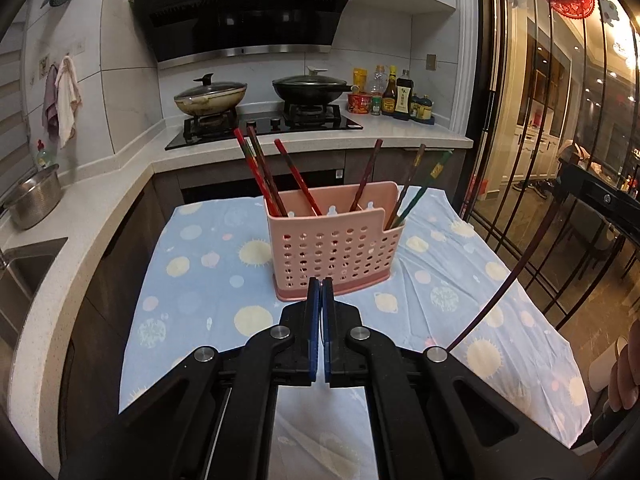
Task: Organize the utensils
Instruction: 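Lift the gold spoon to the holder with the left tool while the right tool carries the dark red chopstick, then release the gold spoon into the holder with the left tool while the right tool releases the dark red chopstick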
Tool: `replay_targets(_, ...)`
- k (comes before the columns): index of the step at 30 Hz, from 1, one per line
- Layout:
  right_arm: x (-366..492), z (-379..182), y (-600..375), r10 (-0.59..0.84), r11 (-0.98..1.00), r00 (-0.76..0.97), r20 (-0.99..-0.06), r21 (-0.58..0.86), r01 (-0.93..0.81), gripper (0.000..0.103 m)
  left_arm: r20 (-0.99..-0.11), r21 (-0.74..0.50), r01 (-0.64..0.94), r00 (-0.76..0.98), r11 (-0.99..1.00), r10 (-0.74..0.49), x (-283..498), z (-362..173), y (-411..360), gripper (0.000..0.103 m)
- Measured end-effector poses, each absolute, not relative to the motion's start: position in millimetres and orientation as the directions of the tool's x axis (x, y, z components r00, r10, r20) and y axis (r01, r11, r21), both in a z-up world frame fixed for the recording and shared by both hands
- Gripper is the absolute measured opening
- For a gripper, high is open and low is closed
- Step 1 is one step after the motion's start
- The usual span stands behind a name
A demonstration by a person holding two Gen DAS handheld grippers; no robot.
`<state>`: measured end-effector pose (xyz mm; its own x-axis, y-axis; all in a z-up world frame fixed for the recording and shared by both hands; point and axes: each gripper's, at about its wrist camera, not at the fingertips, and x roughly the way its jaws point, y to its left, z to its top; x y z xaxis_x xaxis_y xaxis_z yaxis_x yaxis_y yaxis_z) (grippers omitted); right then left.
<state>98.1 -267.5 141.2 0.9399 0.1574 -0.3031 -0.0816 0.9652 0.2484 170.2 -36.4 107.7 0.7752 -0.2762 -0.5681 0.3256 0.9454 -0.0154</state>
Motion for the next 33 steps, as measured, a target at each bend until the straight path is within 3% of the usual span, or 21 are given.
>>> replay_targets(19,216,220,-273,0.111,0.961,0.979,-0.171,0.270,-0.062,0.007,-0.476,-0.008,0.288,0.841,0.958,-0.257,274,177,-42,0.001)
replay_targets(25,251,211,-264,0.110,0.963,0.973,-0.201,0.266,-0.054,0.007,-0.496,-0.002,0.282,0.833,0.959,-0.246,300,170,-46,0.001)
replay_targets(33,281,166,-245,0.124,0.972,0.941,-0.315,0.229,-0.051,0.007,-0.553,-0.006,0.291,0.796,0.957,-0.246,316,141,-54,0.001)
